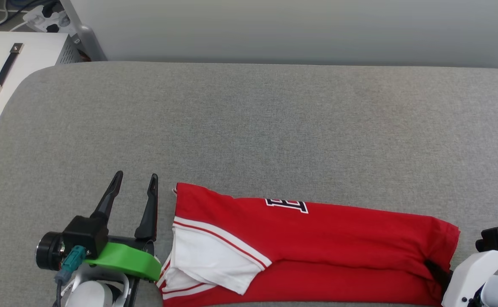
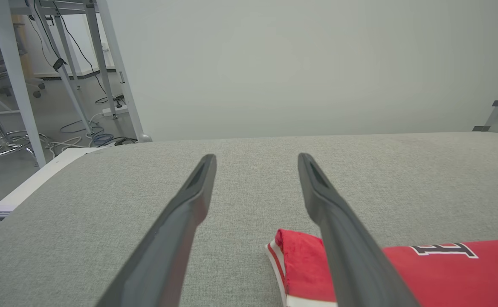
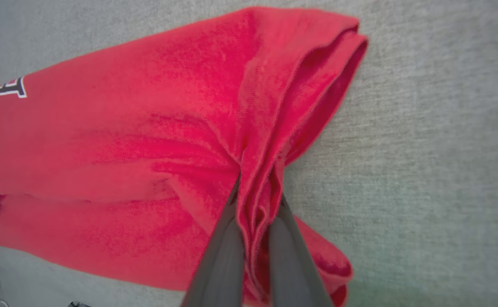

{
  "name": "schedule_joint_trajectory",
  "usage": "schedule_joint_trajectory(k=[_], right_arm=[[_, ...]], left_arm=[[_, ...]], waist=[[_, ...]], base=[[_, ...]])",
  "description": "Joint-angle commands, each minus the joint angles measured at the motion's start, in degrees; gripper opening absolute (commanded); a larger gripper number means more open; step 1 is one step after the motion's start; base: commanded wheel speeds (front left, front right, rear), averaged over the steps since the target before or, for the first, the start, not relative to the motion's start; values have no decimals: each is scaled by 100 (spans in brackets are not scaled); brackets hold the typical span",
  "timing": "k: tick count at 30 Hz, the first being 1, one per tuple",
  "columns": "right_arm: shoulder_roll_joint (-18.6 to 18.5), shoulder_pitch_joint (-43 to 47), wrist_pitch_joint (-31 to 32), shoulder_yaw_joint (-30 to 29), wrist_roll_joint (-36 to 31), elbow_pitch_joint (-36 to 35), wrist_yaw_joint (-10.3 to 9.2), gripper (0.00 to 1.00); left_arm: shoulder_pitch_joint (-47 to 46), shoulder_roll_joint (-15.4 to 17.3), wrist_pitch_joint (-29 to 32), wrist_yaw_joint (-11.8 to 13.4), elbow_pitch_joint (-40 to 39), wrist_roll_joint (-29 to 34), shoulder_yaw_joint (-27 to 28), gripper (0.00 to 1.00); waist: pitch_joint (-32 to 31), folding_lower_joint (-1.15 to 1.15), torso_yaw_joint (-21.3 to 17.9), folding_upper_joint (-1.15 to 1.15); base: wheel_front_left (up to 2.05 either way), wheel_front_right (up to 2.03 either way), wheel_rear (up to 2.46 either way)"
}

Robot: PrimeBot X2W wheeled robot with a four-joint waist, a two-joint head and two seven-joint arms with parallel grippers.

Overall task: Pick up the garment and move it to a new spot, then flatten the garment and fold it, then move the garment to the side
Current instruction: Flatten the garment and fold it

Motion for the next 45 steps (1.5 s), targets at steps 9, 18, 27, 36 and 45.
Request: schedule_joint_trajectory(k=[9,18,27,36,45], right_arm=[[-522,-140,-476,-458,-463,359,-12,0],[-557,-48,-605,-520,-497,414,-12,0],[-361,305,-315,-392,-357,-140,-12,0],[499,837,191,-574,182,-1191,-12,0],[1259,1036,613,-311,302,-2061,-12,0]], left_arm=[[137,13,-34,-17,86,-87,-15,100],[259,19,-34,-17,130,-116,-52,100],[407,30,-34,-17,196,-164,-83,100],[566,-43,-34,-17,207,-201,-20,100],[662,-57,-34,-17,173,-218,40,100]], waist=[[-172,0,-48,0],[-406,0,-90,0],[-704,0,-127,0],[-970,0,-29,0],[-1040,0,133,0]], base=[[0,0,0],[0,0,0],[0,0,0],[0,0,0],[0,0,0]])
